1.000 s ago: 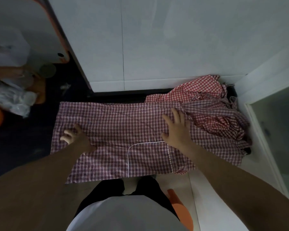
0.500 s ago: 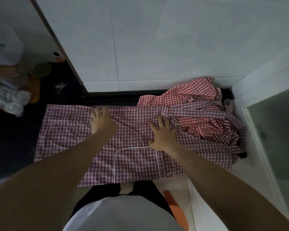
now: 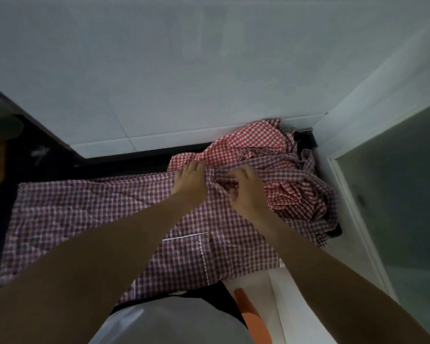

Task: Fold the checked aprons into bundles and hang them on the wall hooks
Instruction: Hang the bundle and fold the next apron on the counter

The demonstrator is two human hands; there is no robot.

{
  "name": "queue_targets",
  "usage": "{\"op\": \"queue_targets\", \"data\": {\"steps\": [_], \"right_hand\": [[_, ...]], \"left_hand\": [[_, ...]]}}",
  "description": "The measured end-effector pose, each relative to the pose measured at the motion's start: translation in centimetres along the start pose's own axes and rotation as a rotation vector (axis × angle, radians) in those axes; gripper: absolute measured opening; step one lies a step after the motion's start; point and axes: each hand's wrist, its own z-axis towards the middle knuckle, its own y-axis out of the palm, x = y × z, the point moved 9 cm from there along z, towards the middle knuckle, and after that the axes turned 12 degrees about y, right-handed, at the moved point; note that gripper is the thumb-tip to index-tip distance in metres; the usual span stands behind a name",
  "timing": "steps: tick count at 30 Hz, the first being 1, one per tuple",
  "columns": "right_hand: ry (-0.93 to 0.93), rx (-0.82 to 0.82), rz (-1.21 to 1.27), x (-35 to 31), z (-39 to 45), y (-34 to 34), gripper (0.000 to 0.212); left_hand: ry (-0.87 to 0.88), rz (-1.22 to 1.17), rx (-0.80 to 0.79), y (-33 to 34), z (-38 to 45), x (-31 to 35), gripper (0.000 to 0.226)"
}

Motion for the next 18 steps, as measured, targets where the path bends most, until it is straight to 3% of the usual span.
{"op": "queue_targets", "data": {"steps": [4, 7, 14, 18], "right_hand": [[-0.053, -0.095, -0.181, 3.1, 2.5, -0.8, 0.064], [-0.106, -0.133, -0.258, 3.9, 4.0, -1.2, 0.066], [-0.100, -0.354, -0.258, 3.9, 8.3, -2.5, 0.017], [0.023, -0.555, -0.079, 5.7, 10.0, -4.0, 0.045]], "left_hand": [[-0.049, 0.026, -0.043, 0.6, 2.1, -0.2, 0.055], [-0.082, -0.022, -0.047, 0.4, 3.2, -1.0, 0.059], [-0.084, -0.171, -0.221, 0.1, 4.6, -1.9, 0.042], [-0.078, -0.188, -0.191, -0.7, 4.8, -2.1, 0.032]]}}
